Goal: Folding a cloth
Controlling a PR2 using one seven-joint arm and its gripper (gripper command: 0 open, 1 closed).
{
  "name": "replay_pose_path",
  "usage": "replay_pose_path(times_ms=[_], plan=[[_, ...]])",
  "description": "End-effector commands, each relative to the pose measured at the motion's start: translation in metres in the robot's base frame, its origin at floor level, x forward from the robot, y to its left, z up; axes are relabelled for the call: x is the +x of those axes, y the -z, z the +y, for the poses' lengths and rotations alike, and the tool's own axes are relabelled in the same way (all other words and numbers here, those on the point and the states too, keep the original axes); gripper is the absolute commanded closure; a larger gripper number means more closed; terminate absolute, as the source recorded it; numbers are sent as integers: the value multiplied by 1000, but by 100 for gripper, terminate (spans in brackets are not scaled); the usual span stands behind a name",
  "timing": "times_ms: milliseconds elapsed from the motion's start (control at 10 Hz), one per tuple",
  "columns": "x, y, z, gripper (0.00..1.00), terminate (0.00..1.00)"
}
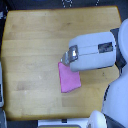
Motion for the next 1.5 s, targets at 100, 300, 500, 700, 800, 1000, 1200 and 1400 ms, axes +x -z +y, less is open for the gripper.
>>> replay_pose_path(times_ms=[100,300,500,700,800,1000,1200,1400], plan=[[52,-76,-38,0,0],[66,-95,-57,0,0],[70,-112,-80,0,0],[72,-123,-103,0,0],[60,-130,-127,0,0],[60,-133,-162,0,0],[78,-135,-214,0,0],[84,-134,-233,0,0]])
